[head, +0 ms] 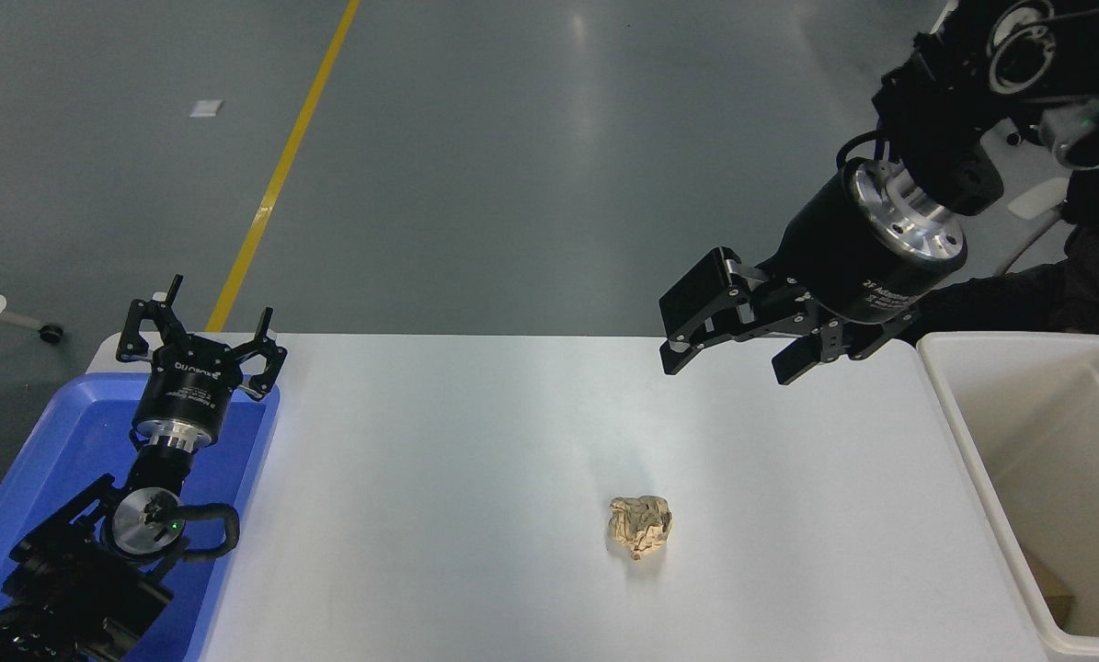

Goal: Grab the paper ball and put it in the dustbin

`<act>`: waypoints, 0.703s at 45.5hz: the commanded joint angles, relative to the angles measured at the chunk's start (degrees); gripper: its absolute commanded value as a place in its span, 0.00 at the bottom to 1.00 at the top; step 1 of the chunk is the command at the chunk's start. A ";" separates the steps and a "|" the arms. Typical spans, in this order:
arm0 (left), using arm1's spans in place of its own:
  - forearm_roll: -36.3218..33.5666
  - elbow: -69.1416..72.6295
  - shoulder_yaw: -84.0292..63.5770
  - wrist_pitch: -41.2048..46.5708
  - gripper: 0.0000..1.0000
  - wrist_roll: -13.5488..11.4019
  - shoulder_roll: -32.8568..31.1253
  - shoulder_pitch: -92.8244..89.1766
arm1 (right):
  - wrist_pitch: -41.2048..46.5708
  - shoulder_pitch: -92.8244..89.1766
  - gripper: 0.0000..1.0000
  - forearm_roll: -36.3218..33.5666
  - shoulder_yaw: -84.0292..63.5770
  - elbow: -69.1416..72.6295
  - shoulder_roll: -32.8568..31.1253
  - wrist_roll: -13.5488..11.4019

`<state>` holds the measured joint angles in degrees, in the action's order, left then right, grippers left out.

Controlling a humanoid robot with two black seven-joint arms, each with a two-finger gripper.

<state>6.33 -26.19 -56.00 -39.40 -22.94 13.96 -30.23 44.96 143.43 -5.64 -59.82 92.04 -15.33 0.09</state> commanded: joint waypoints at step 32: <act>0.09 0.00 -0.08 0.02 1.00 0.00 -0.07 -0.09 | -9.71 -21.42 1.00 -0.16 1.99 -16.62 15.33 0.18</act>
<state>6.39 -26.19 -56.08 -39.37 -22.94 13.92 -30.31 39.81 133.05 -6.58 -58.89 84.69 -3.46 0.28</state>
